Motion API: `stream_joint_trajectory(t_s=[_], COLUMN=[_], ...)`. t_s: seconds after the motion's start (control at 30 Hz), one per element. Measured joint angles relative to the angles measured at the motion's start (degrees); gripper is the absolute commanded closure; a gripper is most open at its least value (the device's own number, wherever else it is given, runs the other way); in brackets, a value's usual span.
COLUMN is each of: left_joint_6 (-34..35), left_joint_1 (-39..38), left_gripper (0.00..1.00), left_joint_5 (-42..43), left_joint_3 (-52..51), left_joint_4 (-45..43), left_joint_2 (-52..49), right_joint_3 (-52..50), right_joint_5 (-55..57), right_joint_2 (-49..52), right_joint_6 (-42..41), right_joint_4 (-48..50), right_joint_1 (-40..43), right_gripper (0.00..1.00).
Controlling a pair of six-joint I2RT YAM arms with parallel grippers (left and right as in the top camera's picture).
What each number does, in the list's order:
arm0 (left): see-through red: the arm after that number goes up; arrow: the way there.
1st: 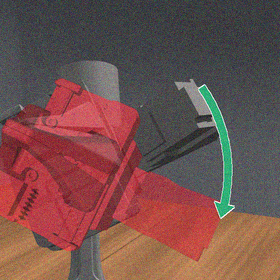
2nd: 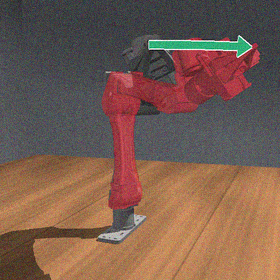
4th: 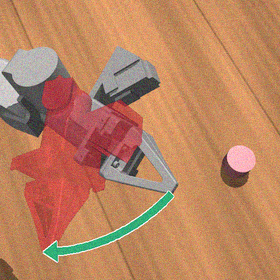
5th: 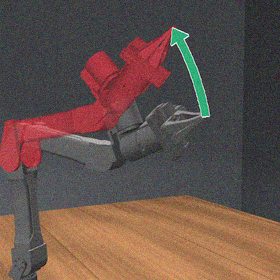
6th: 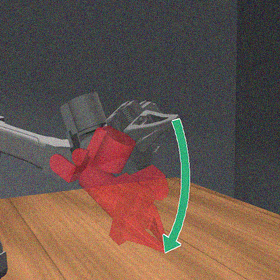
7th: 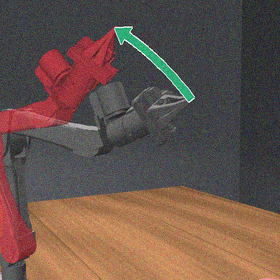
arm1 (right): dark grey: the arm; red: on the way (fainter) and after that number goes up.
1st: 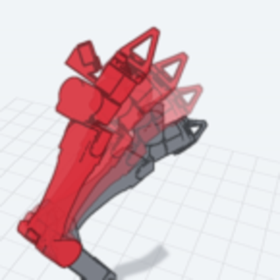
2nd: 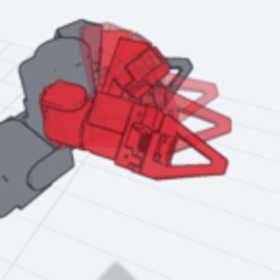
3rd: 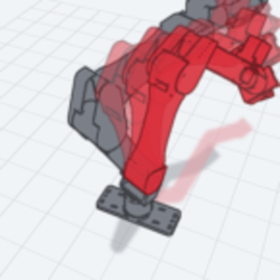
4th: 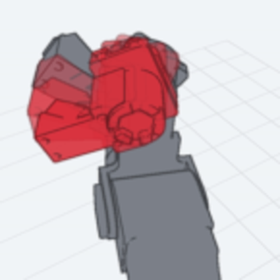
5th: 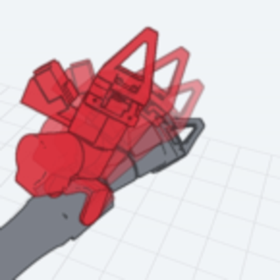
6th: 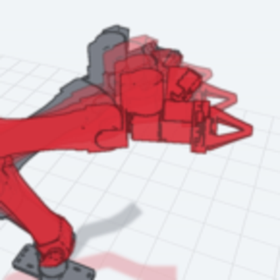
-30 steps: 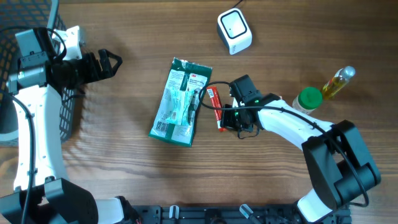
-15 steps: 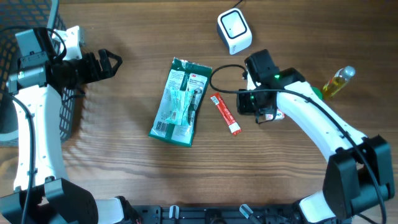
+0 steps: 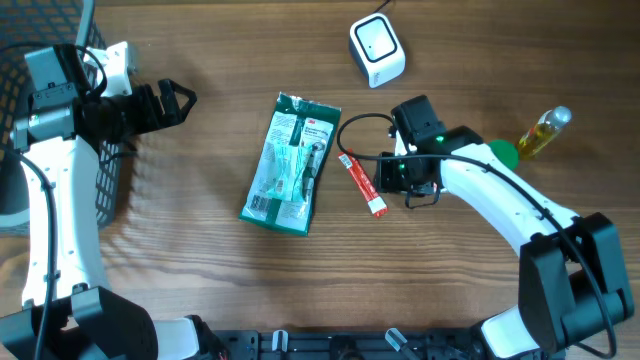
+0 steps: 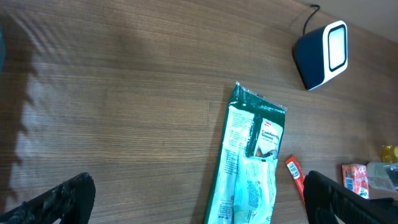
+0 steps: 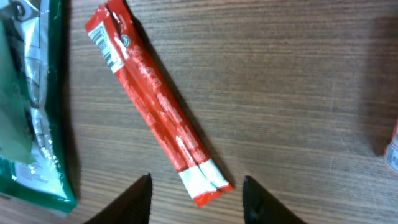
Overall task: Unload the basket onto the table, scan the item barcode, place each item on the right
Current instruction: 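Lower the right gripper and close it on the red stick's end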
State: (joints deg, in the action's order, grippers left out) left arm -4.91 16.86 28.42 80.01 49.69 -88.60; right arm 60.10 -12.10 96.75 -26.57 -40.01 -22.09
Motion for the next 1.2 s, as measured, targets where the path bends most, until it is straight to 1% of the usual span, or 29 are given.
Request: stream_joint_trajectory(t_s=[0.1,0.33,0.43,0.57,0.7,0.83,1.0,1.2], left_joint_6=[0.00,0.00,0.00,0.00,0.00,0.00,0.00,0.00], left_joint_1=[0.00,0.00,0.00,0.00,0.00,0.00,0.00,0.00], left_gripper=[0.00,0.00,0.00,0.00,0.00,0.00,0.00,0.00], left_joint_5=[-0.02,-0.02,-0.02,0.00,0.00,-0.02,0.00,-0.02], left_joint_3=[0.00,-0.02,-0.02,0.00,0.00,0.00,-0.02,0.00], left_joint_4=[0.00,0.02,0.02,0.02,0.02,0.02,0.04,0.04], left_joint_2=[0.00,0.00,0.00,0.00,0.00,0.00,0.00,0.00], right_joint_3=[-1.79,-2.45,-2.45,-2.45,-2.45,-2.58,-2.62,-2.62], right_joint_5=[0.13,0.74,2.21,9.18,12.66,13.66,13.18,12.96], right_joint_2=[0.02,0.02,0.02,0.07,1.51,3.93,4.04,4.09], right_joint_6=[-0.17,-0.20,0.74,1.38,1.62,1.31,1.33,1.62], right_joint_4=[2.62,3.96,3.87,3.91,3.52,3.17,1.75,1.49], right_joint_1=[0.00,-0.55,-3.08,-8.85,-12.07,-11.98,-10.19,-10.05], right_gripper=[0.57,0.57,0.58,0.58,0.58,0.59,0.59,0.60])
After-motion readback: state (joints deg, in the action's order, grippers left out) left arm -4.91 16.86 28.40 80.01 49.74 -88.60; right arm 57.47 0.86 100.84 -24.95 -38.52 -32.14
